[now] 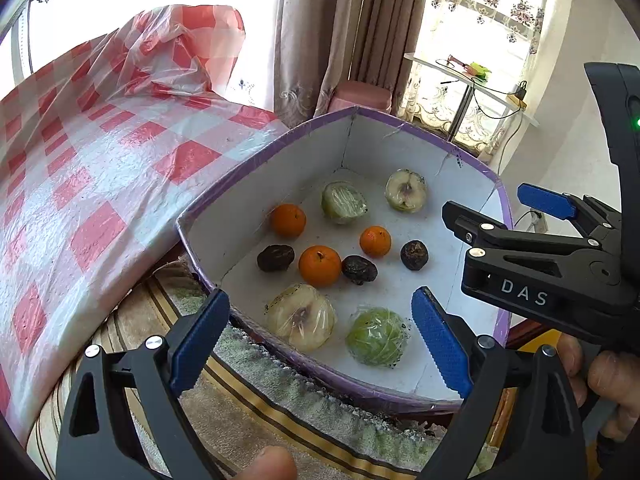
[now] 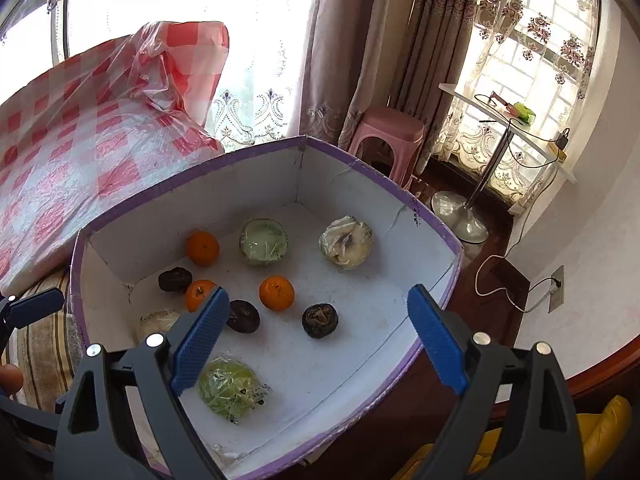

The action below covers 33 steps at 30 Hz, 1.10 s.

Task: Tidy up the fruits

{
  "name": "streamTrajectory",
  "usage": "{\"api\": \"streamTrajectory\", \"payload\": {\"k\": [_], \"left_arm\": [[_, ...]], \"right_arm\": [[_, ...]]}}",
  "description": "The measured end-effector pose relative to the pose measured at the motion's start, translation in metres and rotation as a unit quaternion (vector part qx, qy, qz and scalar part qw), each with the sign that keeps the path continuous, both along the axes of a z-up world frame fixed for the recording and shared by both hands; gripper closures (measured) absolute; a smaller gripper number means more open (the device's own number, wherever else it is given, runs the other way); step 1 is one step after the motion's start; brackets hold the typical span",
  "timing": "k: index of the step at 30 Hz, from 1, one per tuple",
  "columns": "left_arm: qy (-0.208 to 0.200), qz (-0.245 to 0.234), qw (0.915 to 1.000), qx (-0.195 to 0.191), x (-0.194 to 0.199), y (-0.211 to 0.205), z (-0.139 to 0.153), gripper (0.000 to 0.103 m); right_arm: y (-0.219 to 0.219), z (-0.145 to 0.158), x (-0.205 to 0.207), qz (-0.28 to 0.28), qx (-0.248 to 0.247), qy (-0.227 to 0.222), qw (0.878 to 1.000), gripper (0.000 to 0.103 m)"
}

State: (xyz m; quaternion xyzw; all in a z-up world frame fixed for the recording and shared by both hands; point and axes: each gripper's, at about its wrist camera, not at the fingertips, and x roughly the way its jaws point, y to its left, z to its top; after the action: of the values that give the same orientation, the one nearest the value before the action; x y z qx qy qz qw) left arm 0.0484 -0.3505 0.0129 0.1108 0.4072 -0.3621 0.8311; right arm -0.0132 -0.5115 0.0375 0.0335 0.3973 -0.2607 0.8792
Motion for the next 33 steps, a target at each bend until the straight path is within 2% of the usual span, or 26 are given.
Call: {"api": "streamTrajectory", "payload": {"k": [11, 33], "left_arm": [[-0.013, 0.007, 0.9997, 0.018, -0.0009, -0.0036, 0.0001, 0.014], [0.000, 0.007, 0.9997, 0.022, 0.0021, -0.0036, -0.0040, 0.014]], "right_arm": [[-0.0022, -0.0032, 0.0010, 0.000, 0.004, 0.005, 1.000, 0.012], [-0.0024, -0.0062, 0.0012, 0.000, 0.009, 0.008, 1.000, 0.012]]}}
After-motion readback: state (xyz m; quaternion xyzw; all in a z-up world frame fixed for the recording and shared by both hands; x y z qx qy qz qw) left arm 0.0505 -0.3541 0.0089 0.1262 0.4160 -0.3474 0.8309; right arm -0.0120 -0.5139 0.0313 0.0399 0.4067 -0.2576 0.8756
